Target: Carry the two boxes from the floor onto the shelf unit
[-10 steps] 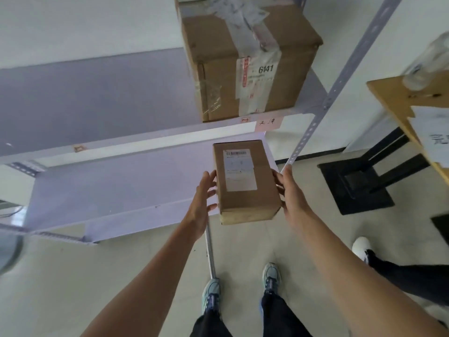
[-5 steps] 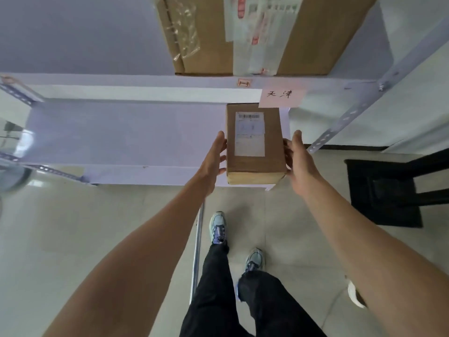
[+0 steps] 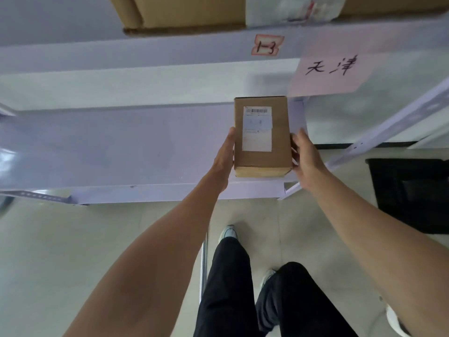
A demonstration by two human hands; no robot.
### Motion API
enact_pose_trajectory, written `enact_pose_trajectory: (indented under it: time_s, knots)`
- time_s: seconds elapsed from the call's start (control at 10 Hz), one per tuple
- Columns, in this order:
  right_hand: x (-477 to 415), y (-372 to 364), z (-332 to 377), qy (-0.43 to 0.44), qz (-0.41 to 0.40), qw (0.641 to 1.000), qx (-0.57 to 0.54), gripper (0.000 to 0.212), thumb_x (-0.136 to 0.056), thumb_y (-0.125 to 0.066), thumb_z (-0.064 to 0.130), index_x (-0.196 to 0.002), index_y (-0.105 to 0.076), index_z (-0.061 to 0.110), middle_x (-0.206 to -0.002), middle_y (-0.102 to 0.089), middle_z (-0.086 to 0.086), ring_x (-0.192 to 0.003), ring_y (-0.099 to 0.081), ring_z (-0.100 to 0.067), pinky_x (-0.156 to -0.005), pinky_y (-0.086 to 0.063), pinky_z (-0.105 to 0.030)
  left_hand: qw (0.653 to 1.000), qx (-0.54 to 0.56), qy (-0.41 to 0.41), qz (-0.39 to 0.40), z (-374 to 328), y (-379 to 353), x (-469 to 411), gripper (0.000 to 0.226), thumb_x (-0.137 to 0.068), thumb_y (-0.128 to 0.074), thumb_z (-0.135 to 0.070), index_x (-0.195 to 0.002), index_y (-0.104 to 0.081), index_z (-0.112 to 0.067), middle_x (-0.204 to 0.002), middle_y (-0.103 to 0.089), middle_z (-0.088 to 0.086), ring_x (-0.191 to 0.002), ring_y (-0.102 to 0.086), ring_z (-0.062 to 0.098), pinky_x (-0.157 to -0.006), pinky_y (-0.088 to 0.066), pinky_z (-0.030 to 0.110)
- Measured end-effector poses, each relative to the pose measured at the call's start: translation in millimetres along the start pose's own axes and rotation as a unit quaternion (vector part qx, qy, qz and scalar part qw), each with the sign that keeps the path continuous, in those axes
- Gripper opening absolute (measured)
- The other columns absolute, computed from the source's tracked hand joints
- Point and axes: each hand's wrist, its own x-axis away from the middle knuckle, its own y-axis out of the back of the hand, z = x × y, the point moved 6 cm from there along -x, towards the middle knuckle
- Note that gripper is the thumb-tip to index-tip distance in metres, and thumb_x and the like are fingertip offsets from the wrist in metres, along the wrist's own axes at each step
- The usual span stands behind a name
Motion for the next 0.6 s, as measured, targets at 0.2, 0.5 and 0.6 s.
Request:
enact_pose_trajectory:
  time_s: [0.2, 0.5, 0.6]
  knots:
    - [-29.7, 3.5, -14.8, 0.012, 0.008, 1.0, -0.003, 0.055, -0.102, -0.037, 0.061, -0.134, -0.065, 0.026, -0.128, -0.07, 0.005, -0.121, -0.062, -0.013, -0.092, -0.049, -0.033, 1.0, -0.001, -0.01, -0.003, 13.4, -6.9, -26.4, 0.05, -0.111, -0.017, -0.062, -0.137, -0.053, -0.041, -0.117, -0.062, -0.025, -0.111, -0.059, 0.002, -0.113, -0.041, 0.04]
    - [-34.3, 11.5, -30.9, 0.02, 0.013, 0.999, 0.022, 0.06, -0.1, -0.039, 0.057, -0.148, -0.053, 0.024, -0.152, -0.055, 0.002, -0.142, -0.047, -0.018, -0.122, -0.03, -0.044, 0.999, -0.029, -0.018, 0.009, 18.4, -20.3, -11.2, 0.052, -0.114, -0.017, -0.054, -0.154, -0.041, -0.033, -0.117, -0.052, -0.025, -0.102, -0.052, -0.001, -0.104, -0.043, 0.029]
    - [-11.4, 13.0, -14.2, 0.051, -0.032, 0.998, 0.029, 0.057, -0.106, -0.038, 0.048, -0.156, -0.038, 0.022, -0.162, -0.04, 0.004, -0.15, -0.034, -0.015, -0.122, -0.024, -0.035, 0.999, -0.039, -0.015, 0.003, 14.5, -18.2, 13.5, 0.063, -0.113, -0.021, -0.057, -0.166, -0.028, -0.024, -0.14, -0.039, -0.013, -0.129, -0.037, 0.008, -0.119, -0.029, 0.041]
